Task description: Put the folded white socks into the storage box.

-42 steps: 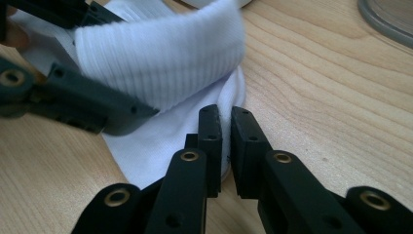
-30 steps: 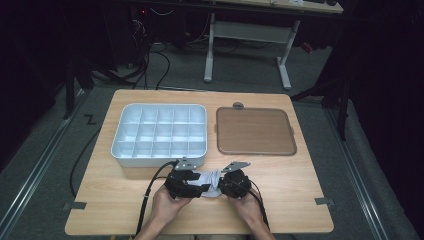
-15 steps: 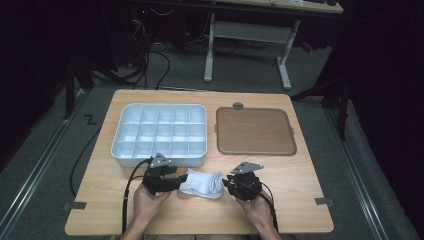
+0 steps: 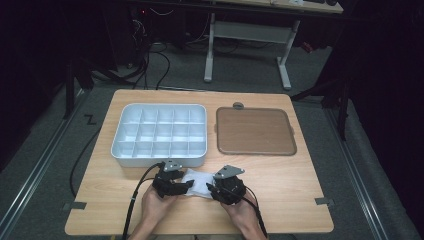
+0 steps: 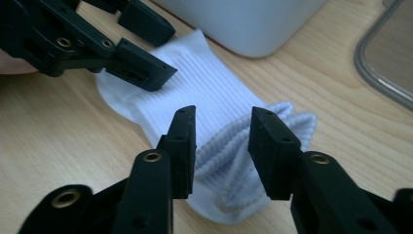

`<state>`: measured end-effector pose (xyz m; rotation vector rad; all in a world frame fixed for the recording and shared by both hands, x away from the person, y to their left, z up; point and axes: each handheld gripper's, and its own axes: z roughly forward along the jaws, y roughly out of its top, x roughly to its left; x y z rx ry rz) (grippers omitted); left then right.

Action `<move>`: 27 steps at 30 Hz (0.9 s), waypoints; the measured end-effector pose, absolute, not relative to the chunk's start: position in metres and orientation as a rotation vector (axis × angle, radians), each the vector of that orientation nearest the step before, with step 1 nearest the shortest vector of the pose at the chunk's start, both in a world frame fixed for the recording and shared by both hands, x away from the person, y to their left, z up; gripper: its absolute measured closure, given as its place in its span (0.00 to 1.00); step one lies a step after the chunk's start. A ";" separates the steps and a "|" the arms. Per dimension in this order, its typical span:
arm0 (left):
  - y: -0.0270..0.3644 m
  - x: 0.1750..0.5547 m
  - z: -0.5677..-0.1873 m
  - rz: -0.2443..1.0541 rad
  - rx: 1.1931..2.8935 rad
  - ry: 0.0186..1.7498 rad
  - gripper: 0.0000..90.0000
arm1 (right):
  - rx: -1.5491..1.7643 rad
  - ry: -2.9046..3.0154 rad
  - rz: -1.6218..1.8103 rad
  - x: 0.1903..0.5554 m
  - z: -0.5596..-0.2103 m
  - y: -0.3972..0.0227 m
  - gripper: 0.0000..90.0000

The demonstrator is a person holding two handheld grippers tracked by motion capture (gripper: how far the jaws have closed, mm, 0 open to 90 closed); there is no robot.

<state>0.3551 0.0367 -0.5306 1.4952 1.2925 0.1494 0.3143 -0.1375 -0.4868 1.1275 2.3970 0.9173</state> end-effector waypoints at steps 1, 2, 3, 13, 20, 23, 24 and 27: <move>0.035 0.354 -0.532 0.159 1.503 1.293 0.51 | 1.129 2.390 0.894 0.314 -0.490 -0.137 0.68; 0.035 0.353 -0.533 0.171 1.508 1.295 0.51 | 1.130 2.387 0.872 0.314 -0.493 -0.138 0.68; 0.035 0.352 -0.533 0.177 1.506 1.299 0.51 | 1.132 2.383 0.849 0.315 -0.497 -0.140 0.69; 0.035 0.347 -0.535 0.229 1.514 1.297 0.50 | 1.208 2.354 0.870 0.321 -0.510 -0.156 0.82; 0.035 0.344 -0.539 0.262 1.481 1.281 0.50 | 1.198 2.355 0.934 0.328 -0.516 -0.163 0.81; 0.036 0.344 -0.539 0.262 1.481 1.277 0.50 | 1.163 2.353 0.931 0.327 -0.518 -0.163 0.80; 0.036 0.344 -0.539 0.262 1.480 1.279 0.50 | 1.165 2.358 0.932 0.327 -0.518 -0.163 0.80; 0.036 0.344 -0.540 0.268 1.470 1.278 0.50 | 1.169 2.351 0.950 0.326 -0.519 -0.165 0.80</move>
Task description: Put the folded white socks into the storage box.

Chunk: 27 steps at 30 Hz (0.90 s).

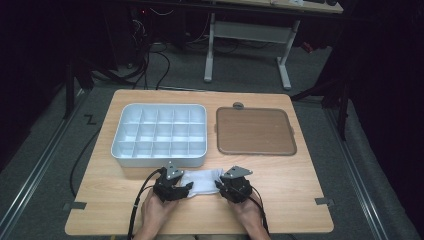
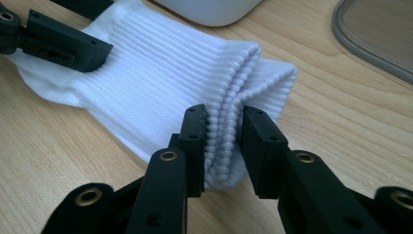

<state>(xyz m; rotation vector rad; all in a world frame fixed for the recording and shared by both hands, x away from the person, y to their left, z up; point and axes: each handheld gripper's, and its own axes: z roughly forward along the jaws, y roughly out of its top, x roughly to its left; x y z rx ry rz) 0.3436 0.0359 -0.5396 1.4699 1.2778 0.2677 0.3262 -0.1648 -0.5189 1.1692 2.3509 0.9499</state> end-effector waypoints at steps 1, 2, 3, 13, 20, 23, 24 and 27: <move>0.036 0.344 -0.540 0.266 1.470 1.277 0.50 | 1.157 2.347 0.960 0.326 -0.520 -0.165 0.80; 0.036 0.344 -0.539 0.264 1.474 1.278 0.50 | 1.151 2.348 0.962 0.326 -0.520 -0.166 0.79; 0.036 0.345 -0.538 0.260 1.486 1.282 0.50 | 1.145 2.351 0.963 0.326 -0.520 -0.166 0.79; 0.036 0.346 -0.538 0.251 1.493 1.281 0.50 | 1.161 2.365 0.952 0.328 -0.518 -0.167 0.76; 0.037 0.347 -0.537 0.251 1.490 1.299 0.50 | 1.168 2.367 0.958 0.328 -0.518 -0.167 0.76; 0.037 0.347 -0.537 0.246 1.495 1.297 0.50 | 1.175 2.368 0.955 0.327 -0.518 -0.167 0.76; 0.037 0.347 -0.537 0.244 1.497 1.296 0.50 | 1.178 2.365 0.963 0.327 -0.518 -0.167 0.76; 0.038 0.347 -0.536 0.238 1.507 1.293 0.51 | 1.177 2.364 0.958 0.327 -0.518 -0.166 0.76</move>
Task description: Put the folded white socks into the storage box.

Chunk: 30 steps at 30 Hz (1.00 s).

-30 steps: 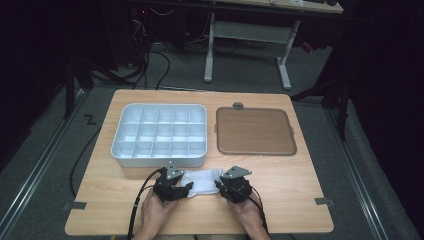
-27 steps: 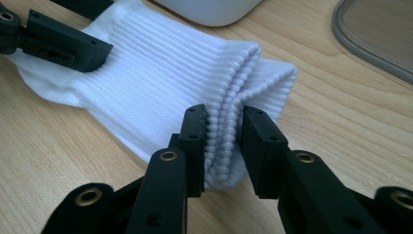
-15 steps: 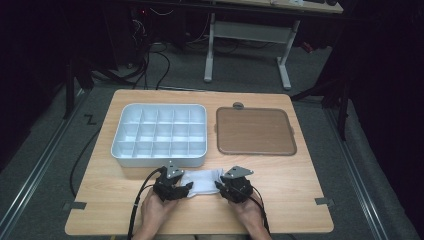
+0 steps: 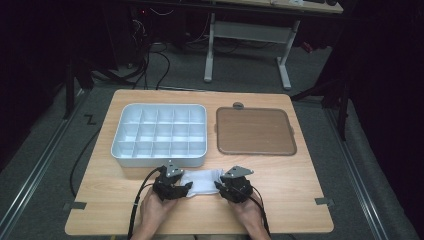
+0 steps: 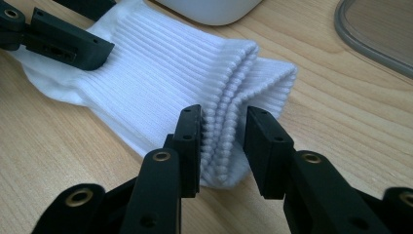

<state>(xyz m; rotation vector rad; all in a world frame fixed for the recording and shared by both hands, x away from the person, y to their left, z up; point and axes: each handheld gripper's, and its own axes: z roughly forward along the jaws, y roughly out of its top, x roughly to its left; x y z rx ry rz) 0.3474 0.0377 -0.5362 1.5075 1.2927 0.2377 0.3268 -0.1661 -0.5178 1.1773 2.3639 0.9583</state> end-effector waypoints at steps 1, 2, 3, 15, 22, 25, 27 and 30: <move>0.038 0.347 -0.536 0.238 1.506 1.292 0.51 | 1.173 2.364 0.960 0.327 -0.518 -0.166 0.76; 0.038 0.347 -0.537 0.238 1.503 1.291 0.51 | 1.174 2.366 0.962 0.327 -0.518 -0.166 0.76; 0.038 0.348 -0.537 0.239 1.502 1.288 0.51 | 1.174 2.368 0.964 0.327 -0.518 -0.167 0.76; 0.040 0.350 -0.535 0.221 1.520 1.293 0.52 | 1.199 2.360 0.973 0.323 -0.517 -0.166 0.72; 0.041 0.349 -0.535 0.223 1.513 1.299 0.51 | 1.189 2.371 0.964 0.323 -0.515 -0.166 0.69; 0.042 0.350 -0.533 0.205 1.518 1.319 0.51 | 1.190 2.370 0.968 0.322 -0.513 -0.167 0.67; 0.044 0.352 -0.530 0.185 1.522 1.357 0.51 | 1.194 2.353 0.987 0.319 -0.510 -0.168 0.67; 0.047 0.352 -0.524 0.190 1.497 1.352 0.49 | 1.188 2.335 0.994 0.314 -0.503 -0.169 0.67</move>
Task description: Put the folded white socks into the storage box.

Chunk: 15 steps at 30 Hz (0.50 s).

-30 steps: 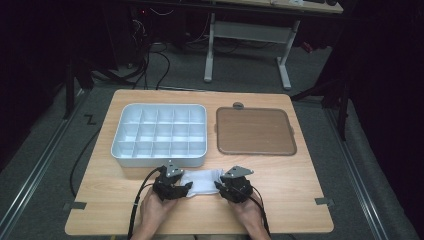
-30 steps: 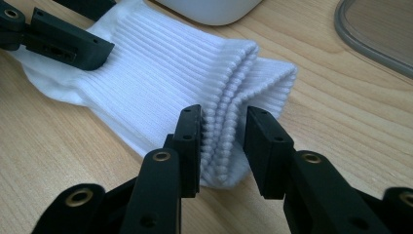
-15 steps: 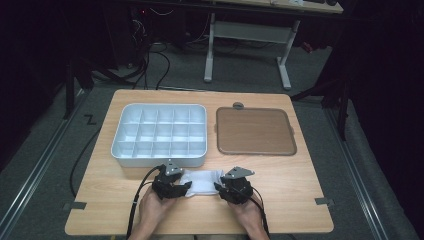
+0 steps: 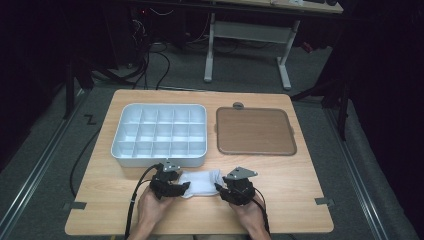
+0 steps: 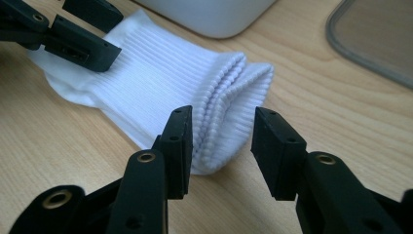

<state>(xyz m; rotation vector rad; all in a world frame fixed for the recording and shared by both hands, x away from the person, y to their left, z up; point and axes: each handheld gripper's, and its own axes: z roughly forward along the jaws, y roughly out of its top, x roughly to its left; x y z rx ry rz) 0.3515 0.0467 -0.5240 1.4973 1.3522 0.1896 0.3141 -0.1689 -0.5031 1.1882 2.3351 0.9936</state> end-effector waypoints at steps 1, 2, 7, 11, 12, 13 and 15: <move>0.047 0.351 -0.521 0.189 1.479 1.343 0.49 | 1.178 2.328 0.997 0.312 -0.501 -0.169 0.68; 0.048 0.351 -0.518 0.178 1.461 1.337 0.48 | 1.173 2.319 1.003 0.311 -0.498 -0.169 0.68; 0.044 0.358 -0.515 0.129 1.447 1.365 0.45 | 1.132 2.285 1.019 0.309 -0.491 -0.169 0.69; 0.041 0.361 -0.517 0.138 1.442 1.376 0.45 | 1.104 2.289 1.026 0.308 -0.490 -0.165 0.72; 0.042 0.363 -0.517 0.131 1.436 1.392 0.45 | 1.101 2.293 1.025 0.308 -0.489 -0.163 0.74; 0.042 0.365 -0.517 0.126 1.428 1.405 0.45 | 1.095 2.301 1.026 0.309 -0.488 -0.161 0.76; 0.042 0.367 -0.518 0.128 1.440 1.412 0.45 | 1.072 2.318 1.030 0.309 -0.488 -0.155 0.78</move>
